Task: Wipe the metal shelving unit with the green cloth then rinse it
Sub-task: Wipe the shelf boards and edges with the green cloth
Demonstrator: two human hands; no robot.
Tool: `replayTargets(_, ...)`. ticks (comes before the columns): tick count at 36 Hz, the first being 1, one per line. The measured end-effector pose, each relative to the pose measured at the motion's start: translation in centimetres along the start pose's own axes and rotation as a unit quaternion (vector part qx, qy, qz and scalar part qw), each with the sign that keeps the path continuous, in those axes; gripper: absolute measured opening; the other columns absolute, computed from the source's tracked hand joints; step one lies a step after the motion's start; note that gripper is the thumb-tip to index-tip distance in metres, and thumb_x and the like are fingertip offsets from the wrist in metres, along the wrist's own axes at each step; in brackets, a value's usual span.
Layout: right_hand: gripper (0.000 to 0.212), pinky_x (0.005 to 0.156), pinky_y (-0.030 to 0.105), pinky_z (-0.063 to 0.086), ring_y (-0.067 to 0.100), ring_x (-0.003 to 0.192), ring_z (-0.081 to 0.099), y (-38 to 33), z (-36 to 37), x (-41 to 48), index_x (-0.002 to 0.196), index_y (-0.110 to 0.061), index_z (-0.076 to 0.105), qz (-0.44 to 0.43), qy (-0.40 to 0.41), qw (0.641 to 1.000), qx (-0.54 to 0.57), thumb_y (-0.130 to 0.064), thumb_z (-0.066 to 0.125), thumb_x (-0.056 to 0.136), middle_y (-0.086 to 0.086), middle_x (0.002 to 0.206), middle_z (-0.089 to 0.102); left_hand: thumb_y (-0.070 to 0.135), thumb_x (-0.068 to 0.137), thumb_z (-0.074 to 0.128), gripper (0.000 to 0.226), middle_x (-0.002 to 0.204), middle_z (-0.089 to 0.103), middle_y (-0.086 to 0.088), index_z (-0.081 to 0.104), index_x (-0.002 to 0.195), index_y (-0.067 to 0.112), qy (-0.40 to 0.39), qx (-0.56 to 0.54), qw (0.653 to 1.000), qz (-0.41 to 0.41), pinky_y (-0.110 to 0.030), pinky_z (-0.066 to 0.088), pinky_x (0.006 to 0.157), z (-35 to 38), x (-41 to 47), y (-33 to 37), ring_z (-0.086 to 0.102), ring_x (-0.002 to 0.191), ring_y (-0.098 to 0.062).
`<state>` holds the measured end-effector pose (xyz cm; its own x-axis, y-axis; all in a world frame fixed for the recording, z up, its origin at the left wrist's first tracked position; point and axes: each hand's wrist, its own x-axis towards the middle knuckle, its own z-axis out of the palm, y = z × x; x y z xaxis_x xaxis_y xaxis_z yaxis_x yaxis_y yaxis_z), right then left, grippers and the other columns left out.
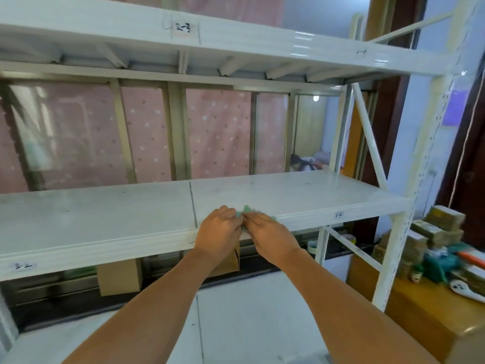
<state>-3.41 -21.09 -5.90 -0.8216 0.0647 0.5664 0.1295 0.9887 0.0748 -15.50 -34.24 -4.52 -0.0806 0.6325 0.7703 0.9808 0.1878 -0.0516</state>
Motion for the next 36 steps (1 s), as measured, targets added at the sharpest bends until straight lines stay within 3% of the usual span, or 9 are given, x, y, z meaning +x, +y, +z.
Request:
replayTargets(4, 0.056, 0.108, 0.034, 0.040, 0.023, 0.136, 0.046, 6.3, -0.7, -2.4, 0.143, -0.012, 0.050, -0.012, 0.019, 1.000, -0.016, -0.005, 0.064, 0.089, 0.007, 0.145, 0.052, 0.001, 0.079, 0.071, 0.011, 0.064, 0.054, -0.002, 0.072, 0.071, 0.008, 0.011, -0.009, 1.000, 0.001, -0.031, 0.043, 0.057, 3.5, 3.3, 4.5, 0.051, 0.063, -0.022)
replayTargets(7, 0.057, 0.103, 0.035, 0.046, 0.024, 0.128, 0.055, 11.5, -1.3, -3.9, 0.137, -0.011, 0.056, -0.031, 0.019, 0.999, -0.012, -0.006, 0.073, 0.083, 0.007, 0.137, 0.060, 0.003, 0.080, 0.070, 0.011, 0.064, 0.054, 0.000, 0.073, 0.073, 0.010, 0.007, -0.001, 1.000, 0.005, -0.027, 0.039, 0.058, 6.2, 5.9, 7.6, 0.050, 0.064, -0.019)
replayTargets(12, 0.056, 0.098, 0.043, 0.052, 0.026, 0.124, 0.058, 19.0, -2.2, -6.3, 0.133, -0.009, 0.058, -0.043, 0.017, 0.999, 0.009, -0.003, 0.074, 0.079, 0.009, 0.133, 0.062, 0.005, 0.079, 0.071, 0.006, 0.066, 0.056, -0.001, 0.076, 0.077, 0.009, -0.017, 0.018, 1.000, 0.004, -0.032, 0.047, 0.057, 10.6, 10.3, 12.6, 0.051, 0.066, -0.020)
replayTargets(18, 0.057, 0.097, 0.042, 0.053, 0.026, 0.125, 0.057, 26.4, -3.9, -9.4, 0.132, -0.007, 0.060, -0.036, 0.009, 0.999, 0.015, 0.000, 0.073, 0.078, 0.011, 0.133, 0.062, 0.007, 0.080, 0.070, 0.007, 0.068, 0.057, -0.001, 0.076, 0.079, 0.010, -0.028, 0.017, 0.999, -0.017, -0.033, 0.049, 0.057, 15.2, 14.6, 18.3, 0.052, 0.067, -0.020)
replayTargets(27, 0.058, 0.098, 0.041, 0.053, 0.024, 0.128, 0.055, 35.3, -6.2, -13.1, 0.134, -0.011, 0.059, 0.012, 0.004, 1.000, -0.002, -0.005, 0.075, 0.080, 0.007, 0.136, 0.060, 0.006, 0.081, 0.068, 0.008, 0.071, 0.058, -0.003, 0.074, 0.078, 0.009, -0.017, -0.013, 1.000, -0.014, -0.032, 0.048, 0.060, 21.5, 20.0, 24.6, 0.053, 0.068, -0.021)
replayTargets(29, 0.057, 0.097, 0.040, 0.053, 0.023, 0.127, 0.056, 36.6, -6.8, -13.8, 0.133, -0.013, 0.059, 0.023, 0.008, 1.000, -0.014, -0.008, 0.077, 0.079, 0.006, 0.136, 0.061, 0.008, 0.082, 0.064, 0.010, 0.073, 0.059, -0.003, 0.074, 0.080, 0.010, -0.026, -0.011, 1.000, -0.012, -0.033, 0.049, 0.062, 22.8, 21.0, 25.7, 0.054, 0.070, -0.021)
replayTargets(33, 0.064, 0.083, 0.034, 0.057, 0.023, 0.116, 0.064, 39.2, -7.3, -15.3, 0.123, -0.010, 0.067, 0.042, 0.030, 0.997, -0.049, -0.002, 0.086, 0.063, 0.007, 0.125, 0.067, 0.004, 0.074, 0.071, 0.008, 0.067, 0.058, -0.002, 0.072, 0.077, 0.011, -0.061, 0.004, 0.998, 0.009, -0.033, 0.048, 0.060, 24.6, 23.2, 28.0, 0.053, 0.067, -0.022)
replayTargets(36, 0.066, 0.088, 0.037, 0.055, 0.026, 0.121, 0.061, 40.8, -7.6, -16.1, 0.131, -0.008, 0.062, 0.062, 0.011, 0.995, -0.075, -0.003, 0.083, 0.068, 0.010, 0.132, 0.063, 0.001, 0.069, 0.073, 0.013, 0.066, 0.059, -0.003, 0.074, 0.077, 0.011, -0.082, 0.002, 0.997, 0.002, -0.030, 0.046, 0.060, 25.7, 24.6, 29.6, 0.056, 0.067, -0.023)
